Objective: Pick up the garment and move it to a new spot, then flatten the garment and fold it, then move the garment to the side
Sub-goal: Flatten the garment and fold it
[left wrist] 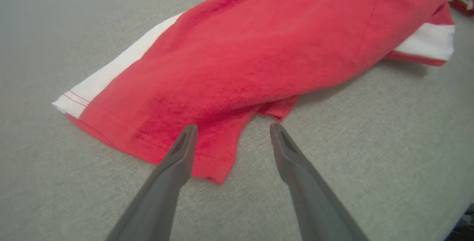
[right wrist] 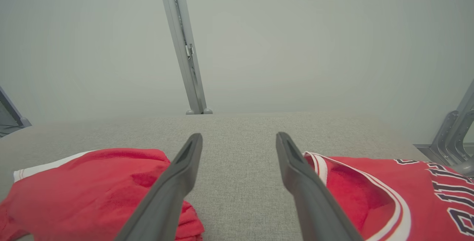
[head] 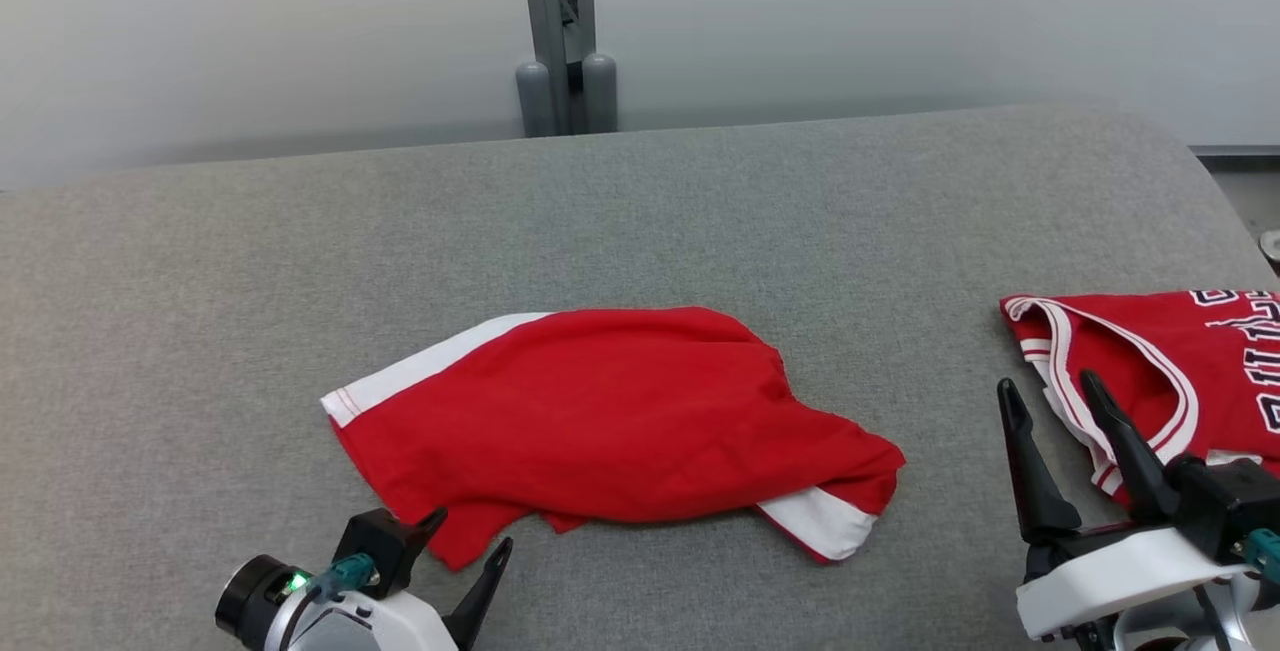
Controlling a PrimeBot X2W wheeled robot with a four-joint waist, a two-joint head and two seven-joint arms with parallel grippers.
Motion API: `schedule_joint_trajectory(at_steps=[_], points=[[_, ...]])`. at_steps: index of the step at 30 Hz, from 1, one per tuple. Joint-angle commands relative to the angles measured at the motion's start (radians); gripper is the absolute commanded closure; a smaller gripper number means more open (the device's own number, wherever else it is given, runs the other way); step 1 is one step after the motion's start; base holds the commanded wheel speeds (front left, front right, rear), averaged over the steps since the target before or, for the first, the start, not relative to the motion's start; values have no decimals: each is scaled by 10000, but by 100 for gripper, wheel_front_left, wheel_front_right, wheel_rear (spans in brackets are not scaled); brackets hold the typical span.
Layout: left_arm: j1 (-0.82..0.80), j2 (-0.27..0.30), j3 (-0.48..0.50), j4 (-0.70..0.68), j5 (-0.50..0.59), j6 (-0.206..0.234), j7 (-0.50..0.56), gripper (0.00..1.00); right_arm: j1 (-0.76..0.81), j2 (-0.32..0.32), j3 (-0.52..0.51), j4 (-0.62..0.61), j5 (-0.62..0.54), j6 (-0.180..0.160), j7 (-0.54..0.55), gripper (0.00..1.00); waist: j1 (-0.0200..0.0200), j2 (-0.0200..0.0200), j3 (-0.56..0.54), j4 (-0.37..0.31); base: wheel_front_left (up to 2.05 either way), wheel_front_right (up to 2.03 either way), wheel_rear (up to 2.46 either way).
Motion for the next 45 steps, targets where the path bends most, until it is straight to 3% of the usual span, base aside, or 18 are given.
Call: schedule_joint_trajectory(at_steps=[1,5,7,9,10,11,18,27,28,34,38,42,45], points=[[-272,35,-46,285,104,-148,18,0,-74,-55,-64,15,32,1,-68,0,0,-1,215,-191,0,0,0],[-826,149,-315,1190,325,-432,112,4,-222,-53,-133,37,40,1,-149,0,0,-1,493,-370,0,0,0],[-1084,244,-421,1589,477,-489,129,25,-232,-53,-143,49,63,1,-204,0,0,-1,587,-436,0,0,0],[-1327,276,-516,1967,633,-526,87,59,-329,-53,-153,71,96,1,-246,0,0,-1,666,-486,0,0,0],[-1425,283,-554,2144,698,-520,69,88,-364,-55,-147,78,95,1,-274,0,0,-1,688,-519,0,0,0],[-1485,278,-615,2258,747,-551,40,100,-395,-53,-150,88,98,1,-297,0,0,-1,708,-541,0,0,0],[-2061,779,-1398,1554,1363,-856,248,100,-326,-53,-463,54,52,1,-379,0,0,-1,806,-325,0,0,0],[-2079,2972,-2914,-3110,1585,-1070,2289,100,-243,-57,-708,59,78,1,-323,0,0,-1,573,303,0,0,0],[-2079,2972,-2914,-3110,1585,-1070,2289,100,-243,-57,-708,59,78,1,-323,0,0,-1,573,303,0,0,0],[-2444,4201,-2970,-6085,1385,-1061,3569,100,-127,-55,-772,93,146,1,-335,0,0,-1,404,578,0,0,0],[-3084,4603,-2303,-7298,1433,-844,3951,100,-98,-55,-771,109,173,1,-316,0,0,-1,348,647,0,0,0],[-3747,4497,-1906,-6771,1320,-858,3720,100,-275,-53,-595,141,205,1,-283,0,0,-1,400,500,0,0,0],[-4265,4286,-1978,-5553,1068,-970,3182,100,-439,-52,-368,189,239,1,-273,0,0,-1,495,223,0,0,0]])
